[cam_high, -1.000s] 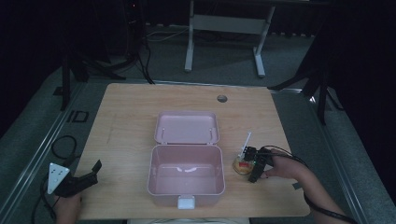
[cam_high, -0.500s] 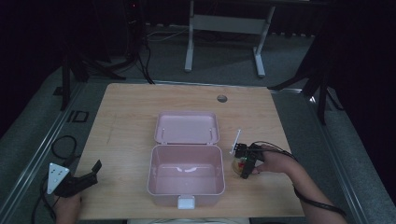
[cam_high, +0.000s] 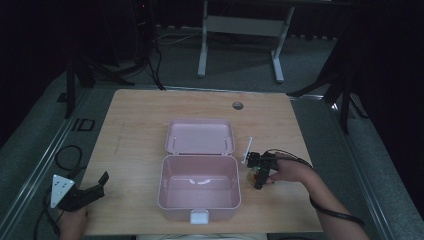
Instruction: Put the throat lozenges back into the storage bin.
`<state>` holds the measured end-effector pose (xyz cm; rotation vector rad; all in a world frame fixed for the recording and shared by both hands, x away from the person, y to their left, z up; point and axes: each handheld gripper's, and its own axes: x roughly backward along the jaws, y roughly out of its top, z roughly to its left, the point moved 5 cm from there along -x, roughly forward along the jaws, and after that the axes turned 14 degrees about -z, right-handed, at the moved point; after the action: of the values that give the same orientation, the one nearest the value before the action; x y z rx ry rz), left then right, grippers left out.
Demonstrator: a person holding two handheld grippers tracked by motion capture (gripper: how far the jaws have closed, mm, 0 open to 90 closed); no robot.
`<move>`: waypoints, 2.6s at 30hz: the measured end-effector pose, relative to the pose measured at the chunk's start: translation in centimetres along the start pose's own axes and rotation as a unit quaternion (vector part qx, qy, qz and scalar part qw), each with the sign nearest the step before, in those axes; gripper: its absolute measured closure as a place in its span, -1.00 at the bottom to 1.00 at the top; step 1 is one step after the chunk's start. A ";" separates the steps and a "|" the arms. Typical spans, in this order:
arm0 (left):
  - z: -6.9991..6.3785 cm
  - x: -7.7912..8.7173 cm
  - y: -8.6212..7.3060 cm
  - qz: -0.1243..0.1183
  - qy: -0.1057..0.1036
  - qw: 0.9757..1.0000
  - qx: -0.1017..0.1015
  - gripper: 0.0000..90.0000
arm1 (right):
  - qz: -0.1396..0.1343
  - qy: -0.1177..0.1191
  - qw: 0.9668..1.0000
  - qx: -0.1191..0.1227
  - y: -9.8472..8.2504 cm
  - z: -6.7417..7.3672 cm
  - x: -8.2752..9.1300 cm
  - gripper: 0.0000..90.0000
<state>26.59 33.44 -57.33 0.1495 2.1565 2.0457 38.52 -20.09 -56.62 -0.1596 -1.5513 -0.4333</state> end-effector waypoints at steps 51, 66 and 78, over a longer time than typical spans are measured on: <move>0.1 0.0 0.0 0.002 0.002 1.000 0.004 -0.95 | -0.023 0.012 0.997 0.078 3.5 5.9 14.3 -0.56; 0.1 0.0 0.0 0.001 0.000 1.000 0.007 -0.95 | -0.037 0.044 0.986 0.159 9.9 9.9 13.1 -0.56; 0.2 0.0 0.0 0.000 -0.001 1.000 0.010 -0.95 | -0.032 0.063 0.979 0.193 12.5 11.7 10.7 -0.56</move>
<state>26.63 33.59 -57.33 0.1536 2.1772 2.0225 31.80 -6.14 -43.63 0.2157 -1.4880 -0.1807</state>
